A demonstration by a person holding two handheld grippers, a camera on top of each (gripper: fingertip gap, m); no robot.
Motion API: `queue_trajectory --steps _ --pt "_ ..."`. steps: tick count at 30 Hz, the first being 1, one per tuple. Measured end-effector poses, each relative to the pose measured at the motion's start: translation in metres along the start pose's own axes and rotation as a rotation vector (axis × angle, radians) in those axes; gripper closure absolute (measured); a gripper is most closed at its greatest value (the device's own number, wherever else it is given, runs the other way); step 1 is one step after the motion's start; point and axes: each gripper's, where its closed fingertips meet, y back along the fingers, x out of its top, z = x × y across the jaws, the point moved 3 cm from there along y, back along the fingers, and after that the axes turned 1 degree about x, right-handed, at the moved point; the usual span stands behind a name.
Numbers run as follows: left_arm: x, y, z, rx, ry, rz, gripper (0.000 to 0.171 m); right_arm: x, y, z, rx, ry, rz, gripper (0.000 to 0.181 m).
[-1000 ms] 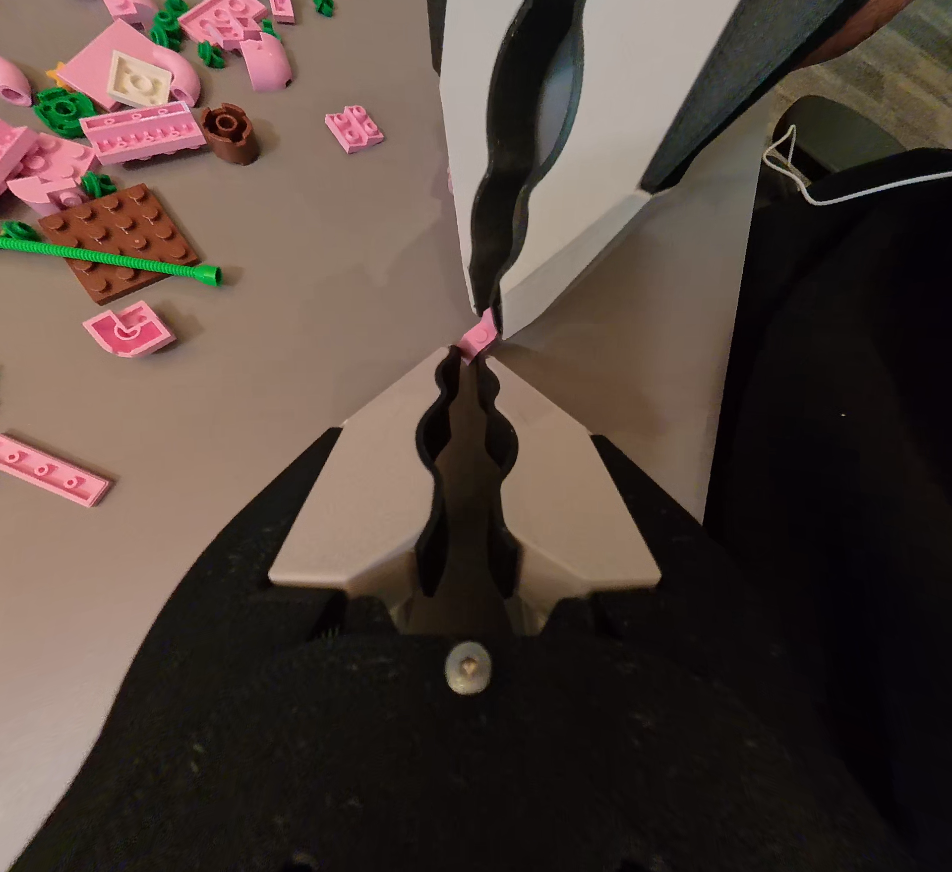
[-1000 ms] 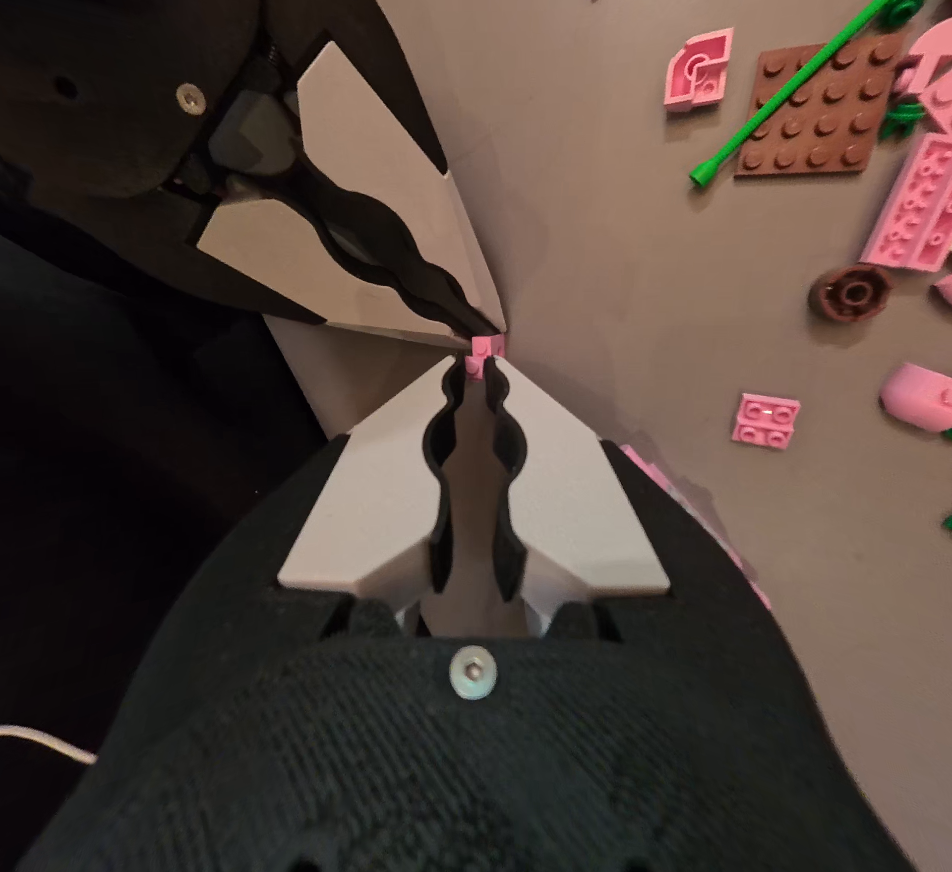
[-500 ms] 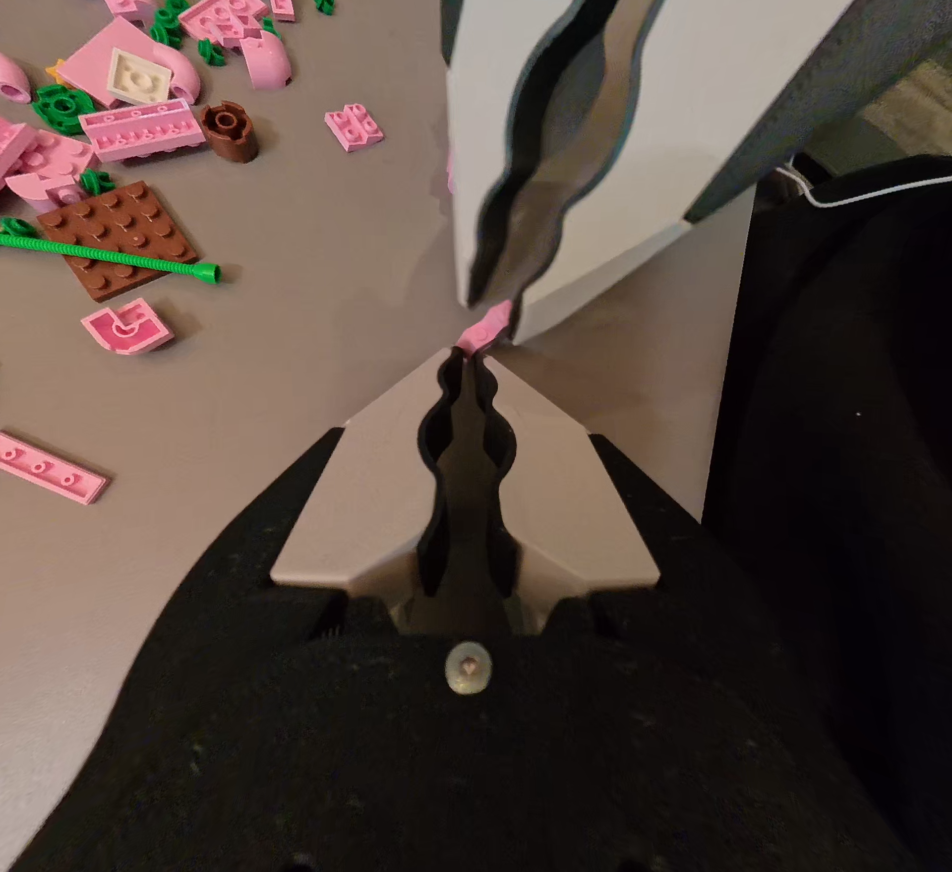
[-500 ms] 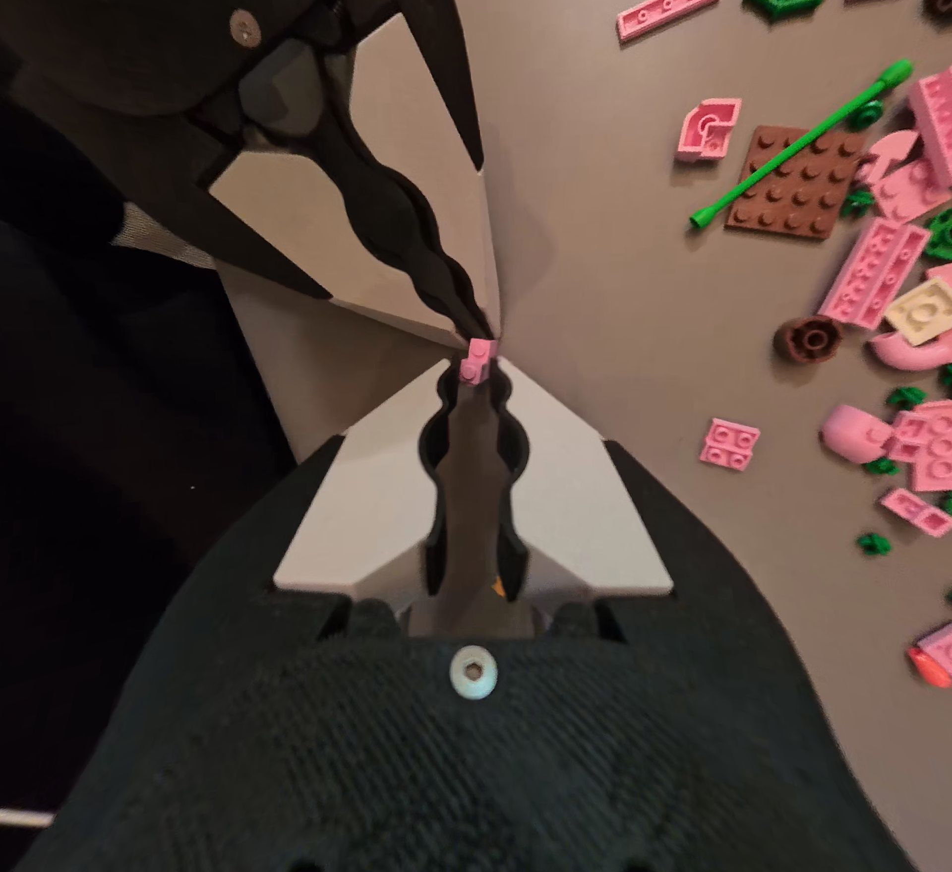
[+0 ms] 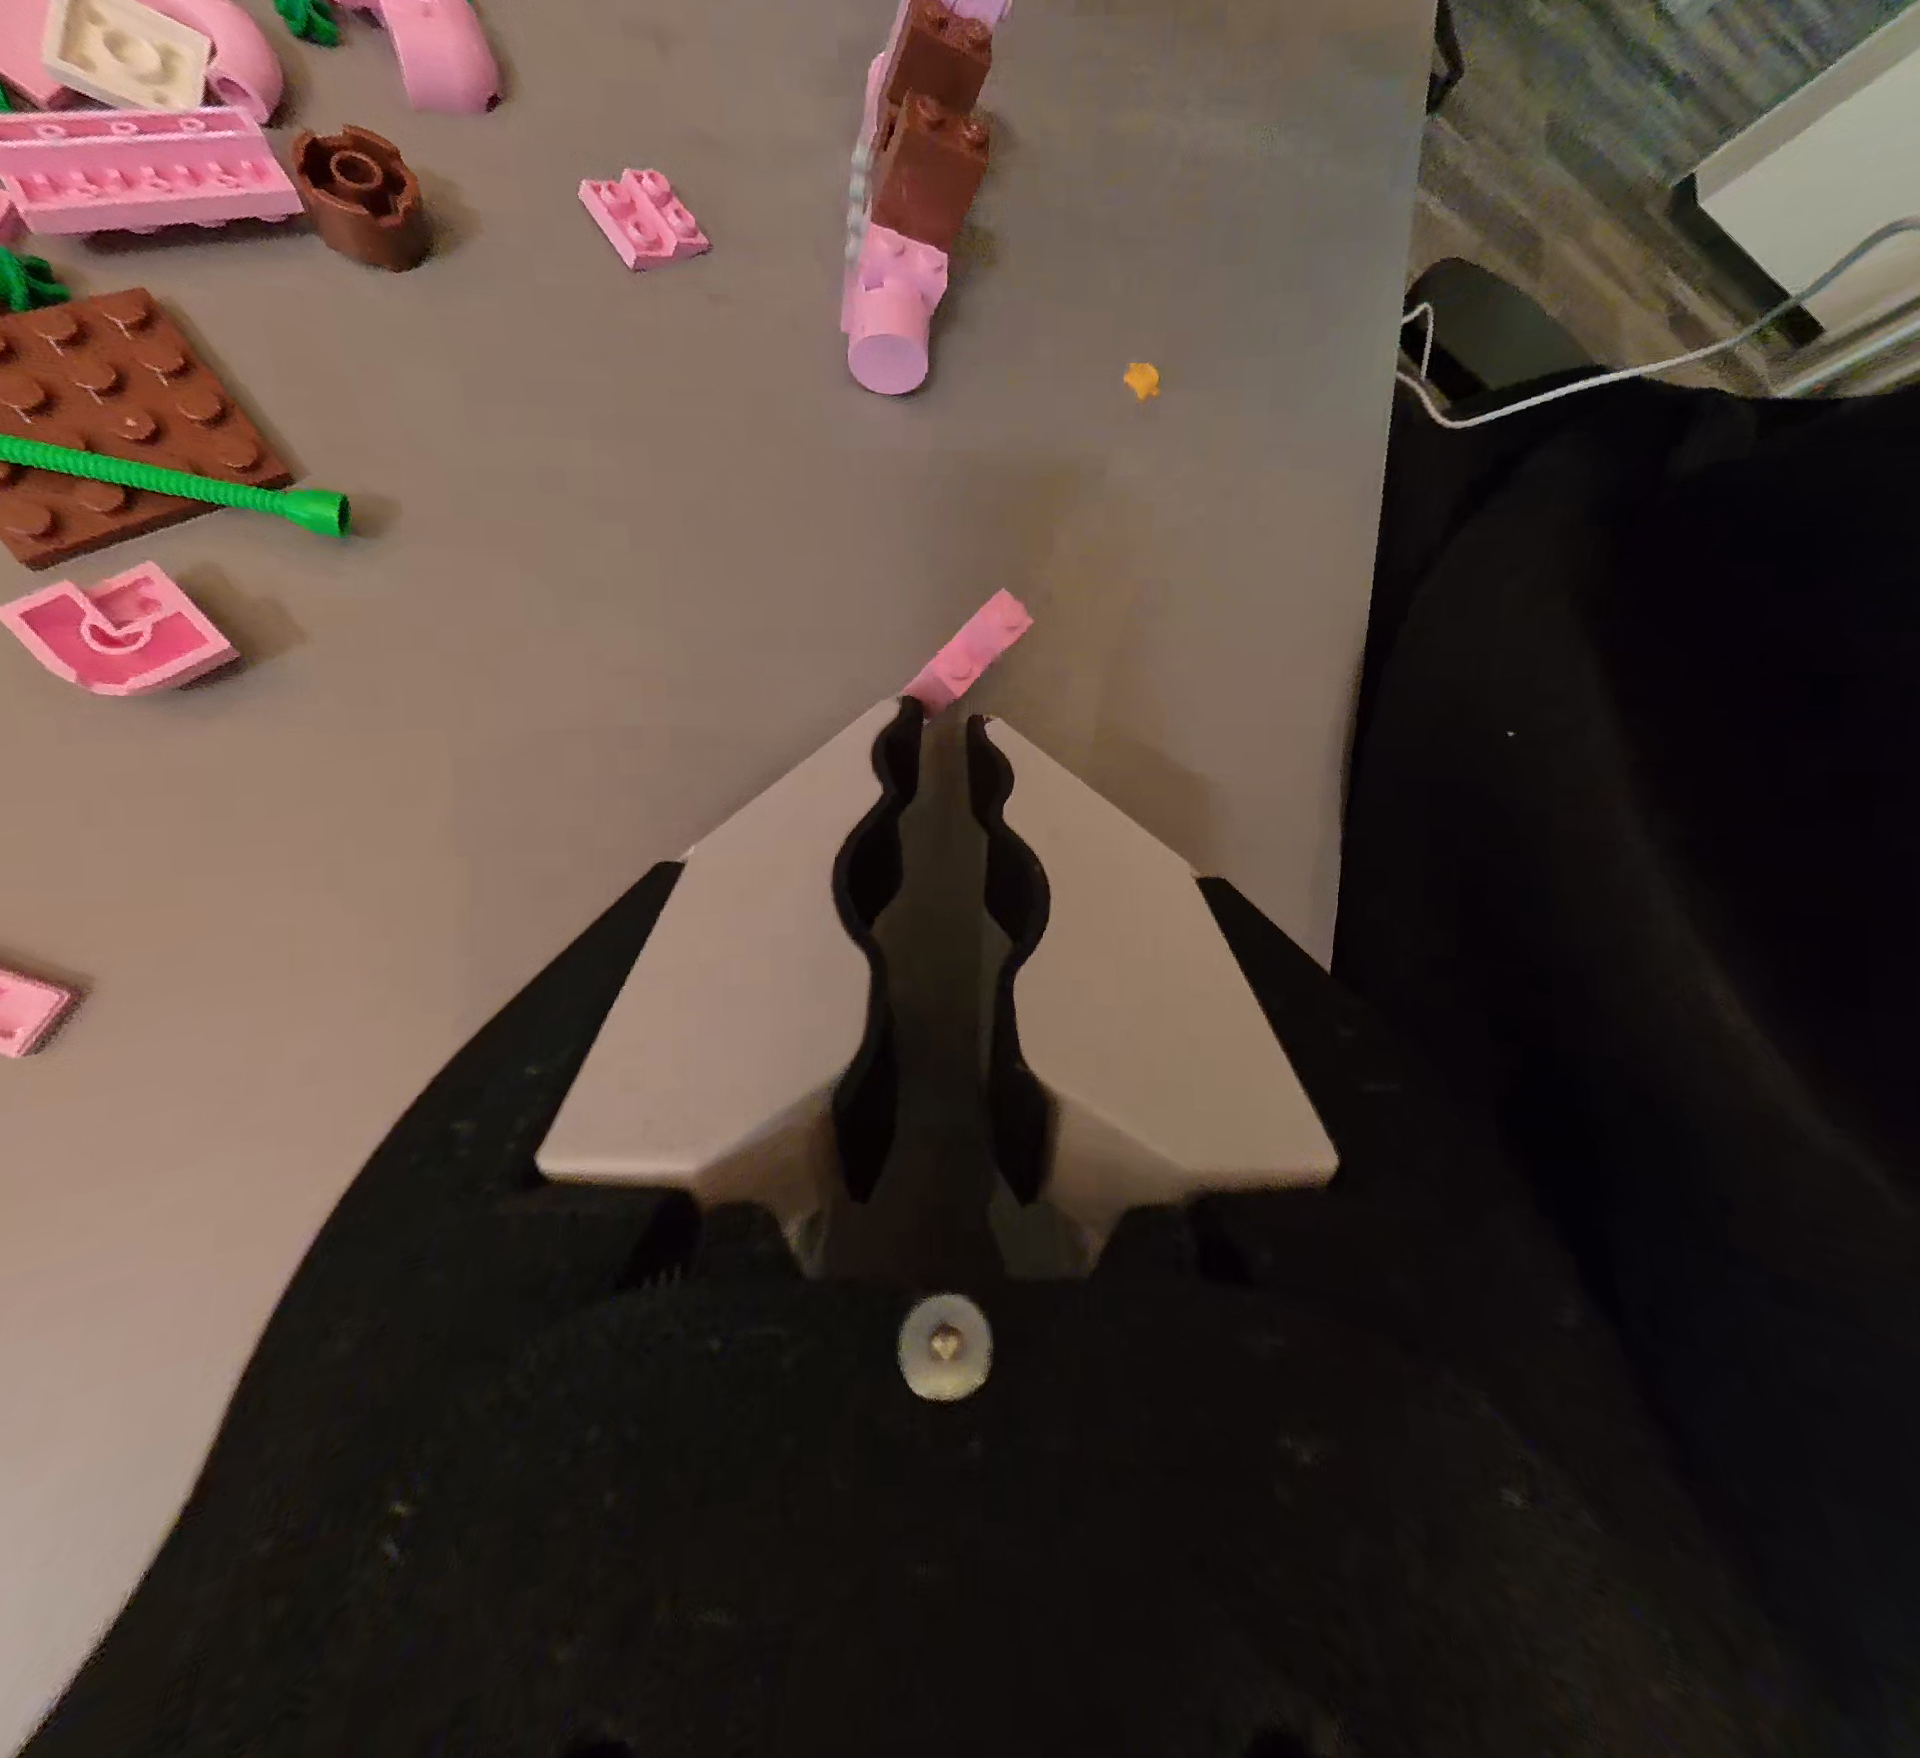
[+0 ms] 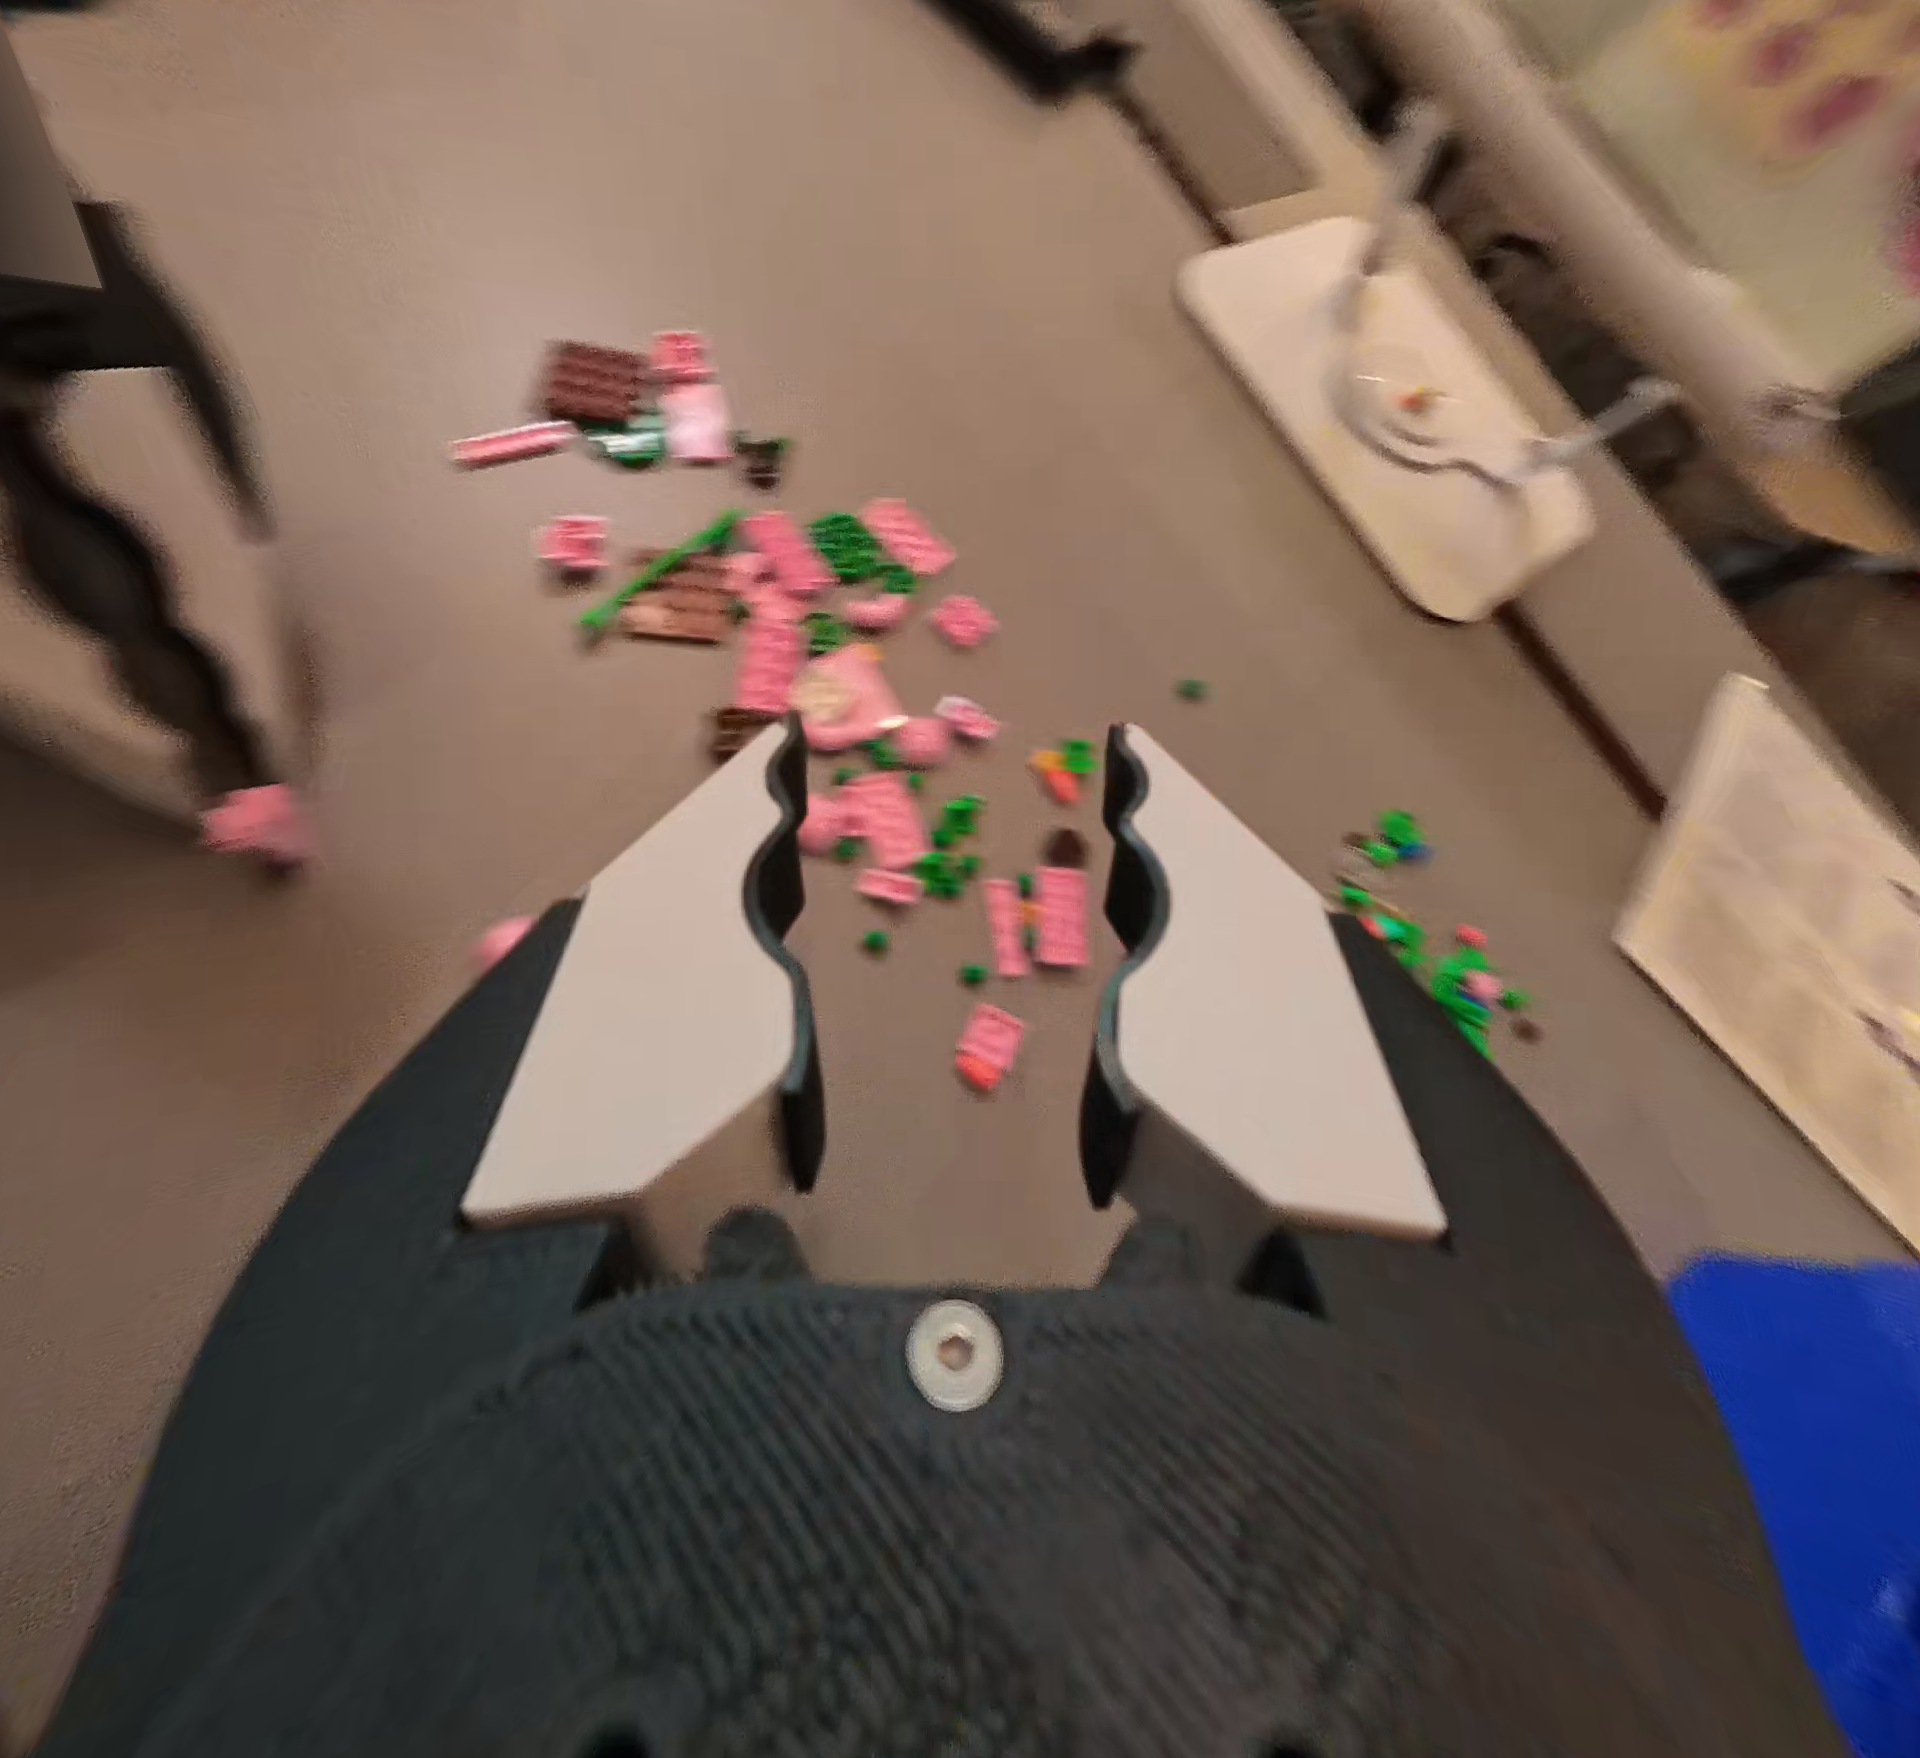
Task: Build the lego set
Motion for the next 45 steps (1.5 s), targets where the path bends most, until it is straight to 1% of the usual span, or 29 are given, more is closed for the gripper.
queue_trajectory --steps 2,3,5,6,7,9,11,12,14,16,18,21,23,26,29,36,39,41,45 --pt "0.0 0.0 0.001 -0.009 0.002 -0.004 0.165 -0.014 0.0 0.04 -0.116 -0.097 0.005 0.124" --pt "0.0 0.0 0.001 -0.014 0.005 -0.005 0.166 -0.023 -0.003 0.054 -0.139 -0.165 -0.025 0.12" --pt "0.0 -0.001 0.0 -0.017 0.015 -0.006 0.169 -0.037 -0.013 0.068 -0.099 -0.28 -0.143 0.119" --pt "0.0 -0.001 0.0 -0.017 0.016 -0.007 0.169 -0.041 -0.018 0.074 -0.081 -0.315 -0.178 0.118" --pt "0.0 -0.001 0.0 -0.017 0.015 -0.007 0.17 -0.042 -0.023 0.081 -0.083 -0.339 -0.183 0.117" --pt "0.0 0.0 0.0 -0.015 0.016 -0.004 0.169 -0.04 -0.033 0.1 -0.117 -0.374 -0.15 0.12" --pt "0.0 0.0 -0.001 -0.005 0.018 0.003 0.169 -0.043 -0.046 0.127 -0.174 -0.414 -0.126 0.112" --pt "0.001 0.001 -0.002 -0.002 0.016 0.009 0.17 -0.045 -0.052 0.141 -0.198 -0.461 -0.11 0.109" --pt "0.002 0.003 -0.001 -0.004 0.014 0.027 0.171 -0.054 -0.065 0.168 -0.215 -0.612 -0.072 0.109" --pt "0.005 0.006 -0.001 -0.007 0.015 0.058 0.171 -0.069 -0.076 0.184 -0.207 -0.765 -0.053 0.116" --pt "0.009 0.011 -0.002 -0.013 0.025 0.098 0.171 -0.088 -0.084 0.189 -0.223 -0.863 -0.052 0.121" --pt "0.015 0.019 -0.004 -0.043 0.055 0.176 0.171 -0.115 -0.087 0.191 -0.301 -0.877 -0.105 0.132" --pt "0.019 0.026 -0.005 -0.072 0.078 0.233 0.171 -0.122 -0.082 0.196 -0.355 -0.857 -0.12 0.141" --pt "0.023 0.035 -0.008 -0.117 0.12 0.308 0.171 -0.127 -0.078 0.197 -0.36 -0.866 -0.151 0.154" --pt "0.026 0.04 -0.01 -0.149 0.153 0.35 0.171 -0.135 -0.076 0.201 -0.393 -0.843 -0.198 0.154" --pt "0.025 0.038 -0.01 -0.153 0.159 0.339 0.171 -0.151 -0.087 0.206 -0.38 -0.868 -0.255 0.152" --pt "0.025 0.038 -0.011 -0.154 0.164 0.338 0.171 -0.156 -0.09 0.205 -0.368 -0.858 -0.275 0.158" --pt "0.025 0.038 -0.011 -0.155 0.165 0.34 0.171 -0.155 -0.09 0.205 -0.364 -0.853 -0.256 0.171" --pt "0.026 0.039 -0.01 -0.157 0.163 0.345 0.171 -0.135 -0.083 0.198 -0.327 -0.827 -0.136 0.172"
